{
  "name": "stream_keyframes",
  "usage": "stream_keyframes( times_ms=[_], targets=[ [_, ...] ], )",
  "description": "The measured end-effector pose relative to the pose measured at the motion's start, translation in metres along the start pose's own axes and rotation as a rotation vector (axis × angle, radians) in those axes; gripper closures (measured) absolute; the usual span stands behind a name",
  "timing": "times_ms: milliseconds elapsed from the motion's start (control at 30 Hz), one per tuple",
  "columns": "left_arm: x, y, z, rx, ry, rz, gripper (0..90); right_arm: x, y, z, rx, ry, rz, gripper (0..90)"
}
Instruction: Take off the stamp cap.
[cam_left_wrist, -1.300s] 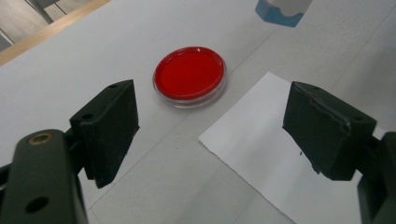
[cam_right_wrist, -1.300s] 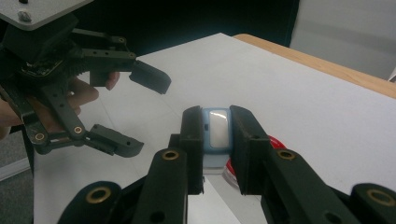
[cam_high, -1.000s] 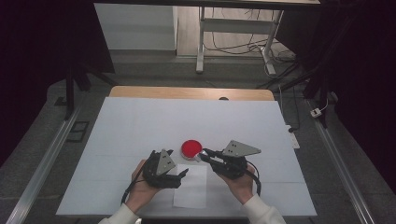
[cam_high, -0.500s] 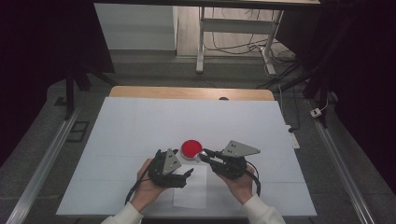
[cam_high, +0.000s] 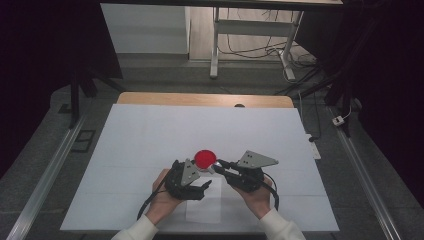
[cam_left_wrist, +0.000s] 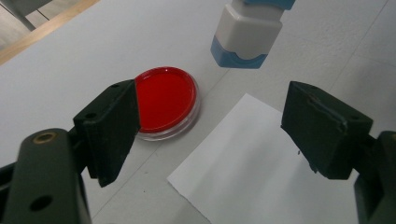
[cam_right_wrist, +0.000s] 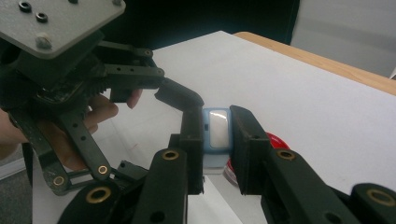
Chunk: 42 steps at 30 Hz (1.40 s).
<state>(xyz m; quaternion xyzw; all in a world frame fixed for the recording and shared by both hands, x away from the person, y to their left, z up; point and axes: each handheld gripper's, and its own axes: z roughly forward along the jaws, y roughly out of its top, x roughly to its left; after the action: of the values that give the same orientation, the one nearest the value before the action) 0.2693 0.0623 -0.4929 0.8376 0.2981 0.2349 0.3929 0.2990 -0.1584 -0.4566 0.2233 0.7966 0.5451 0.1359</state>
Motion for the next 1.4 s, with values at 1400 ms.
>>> stream_keyframes(
  times_ms=[1400],
  targets=[
    [-0.012,0.010,0.024,-0.025,0.028,0.008,31.8,-0.003,-0.002,-0.001,-0.008,-0.014,0.021,74.7]
  ],
)
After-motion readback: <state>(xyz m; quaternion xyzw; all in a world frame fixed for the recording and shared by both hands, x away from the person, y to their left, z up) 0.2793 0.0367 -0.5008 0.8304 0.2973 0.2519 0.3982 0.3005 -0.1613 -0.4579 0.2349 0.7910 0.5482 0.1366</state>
